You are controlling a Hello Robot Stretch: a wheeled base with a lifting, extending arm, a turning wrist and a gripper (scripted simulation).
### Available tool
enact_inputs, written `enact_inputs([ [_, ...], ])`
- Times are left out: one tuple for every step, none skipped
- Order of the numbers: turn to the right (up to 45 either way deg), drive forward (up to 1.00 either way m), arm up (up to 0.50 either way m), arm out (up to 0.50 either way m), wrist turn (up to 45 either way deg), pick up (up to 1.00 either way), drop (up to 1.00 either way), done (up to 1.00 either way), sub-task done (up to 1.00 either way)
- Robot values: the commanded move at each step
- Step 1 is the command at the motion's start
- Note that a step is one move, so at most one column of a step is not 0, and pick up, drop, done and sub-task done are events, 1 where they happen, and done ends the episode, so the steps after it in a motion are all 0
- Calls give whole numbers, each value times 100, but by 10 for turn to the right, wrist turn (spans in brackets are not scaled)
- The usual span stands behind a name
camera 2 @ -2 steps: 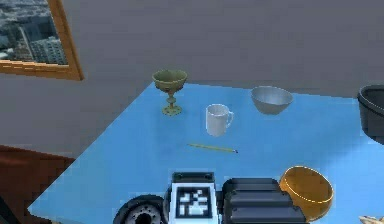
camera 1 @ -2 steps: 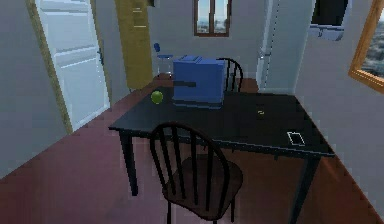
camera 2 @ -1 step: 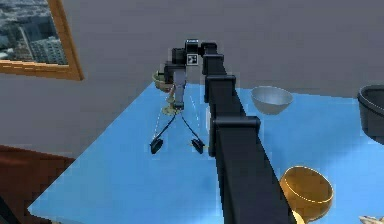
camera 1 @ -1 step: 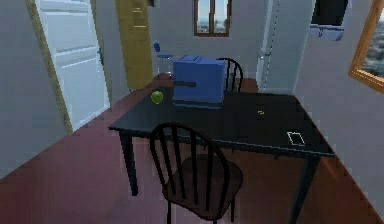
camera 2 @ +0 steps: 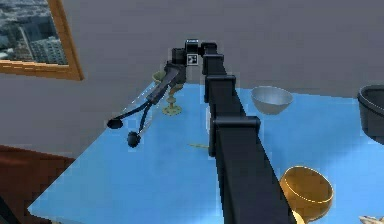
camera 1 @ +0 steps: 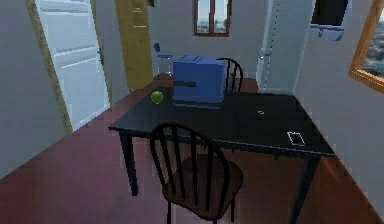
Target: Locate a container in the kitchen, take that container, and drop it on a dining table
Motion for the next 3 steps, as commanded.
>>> enact_inputs([
  [0, 0, 0, 0, 450, 0, 0, 0, 0],
  [0, 0, 0, 0, 450, 0, 0, 0, 0],
  [0, 0, 0, 0, 270, 0, 0, 0, 0],
])
